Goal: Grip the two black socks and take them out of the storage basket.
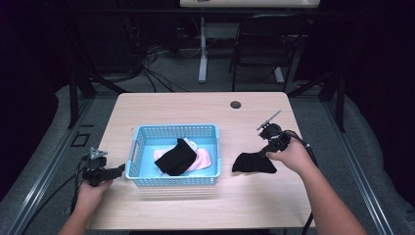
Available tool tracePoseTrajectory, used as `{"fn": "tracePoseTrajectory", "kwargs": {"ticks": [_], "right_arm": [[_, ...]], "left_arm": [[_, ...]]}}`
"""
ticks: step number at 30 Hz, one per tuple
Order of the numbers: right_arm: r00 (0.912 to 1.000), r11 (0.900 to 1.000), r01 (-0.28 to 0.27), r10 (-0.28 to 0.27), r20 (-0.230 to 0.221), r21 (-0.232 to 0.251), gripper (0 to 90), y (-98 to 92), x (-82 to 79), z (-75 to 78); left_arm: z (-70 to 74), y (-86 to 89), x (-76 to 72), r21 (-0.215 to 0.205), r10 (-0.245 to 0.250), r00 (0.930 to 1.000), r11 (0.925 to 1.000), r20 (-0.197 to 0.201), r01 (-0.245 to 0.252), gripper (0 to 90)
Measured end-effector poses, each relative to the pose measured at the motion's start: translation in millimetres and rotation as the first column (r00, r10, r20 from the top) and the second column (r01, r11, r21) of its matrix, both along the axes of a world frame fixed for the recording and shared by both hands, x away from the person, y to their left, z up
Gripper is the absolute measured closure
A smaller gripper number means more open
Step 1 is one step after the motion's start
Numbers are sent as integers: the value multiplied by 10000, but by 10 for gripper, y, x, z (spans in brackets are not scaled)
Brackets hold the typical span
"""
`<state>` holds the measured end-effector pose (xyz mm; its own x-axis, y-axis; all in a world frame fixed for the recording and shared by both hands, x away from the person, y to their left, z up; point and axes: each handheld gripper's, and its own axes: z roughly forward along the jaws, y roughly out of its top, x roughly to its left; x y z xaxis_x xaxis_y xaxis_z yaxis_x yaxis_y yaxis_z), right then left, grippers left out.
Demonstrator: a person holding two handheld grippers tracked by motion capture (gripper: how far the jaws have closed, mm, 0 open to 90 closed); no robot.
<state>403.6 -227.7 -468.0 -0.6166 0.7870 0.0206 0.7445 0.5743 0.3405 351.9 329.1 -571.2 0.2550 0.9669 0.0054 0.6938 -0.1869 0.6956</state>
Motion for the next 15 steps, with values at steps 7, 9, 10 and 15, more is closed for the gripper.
{"fn": "tracePoseTrajectory", "kwargs": {"ticks": [7,9,10,15], "right_arm": [[9984,9981,-515,507,246,332,724,215,2,144],[9972,9964,-633,609,425,568,723,325,-1,170],[9958,9953,-841,823,396,489,721,379,8,190],[9901,9891,-1280,1233,666,728,717,633,47,205]], "left_arm": [[2,-4,0,-9,9,10000,10000,12,-9,219],[5,-5,-1,-4,-17,10000,10000,29,17,218],[5,-6,-2,0,-22,10000,10000,34,22,218],[5,-7,-1,-13,-37,10000,10000,38,37,218]]}}
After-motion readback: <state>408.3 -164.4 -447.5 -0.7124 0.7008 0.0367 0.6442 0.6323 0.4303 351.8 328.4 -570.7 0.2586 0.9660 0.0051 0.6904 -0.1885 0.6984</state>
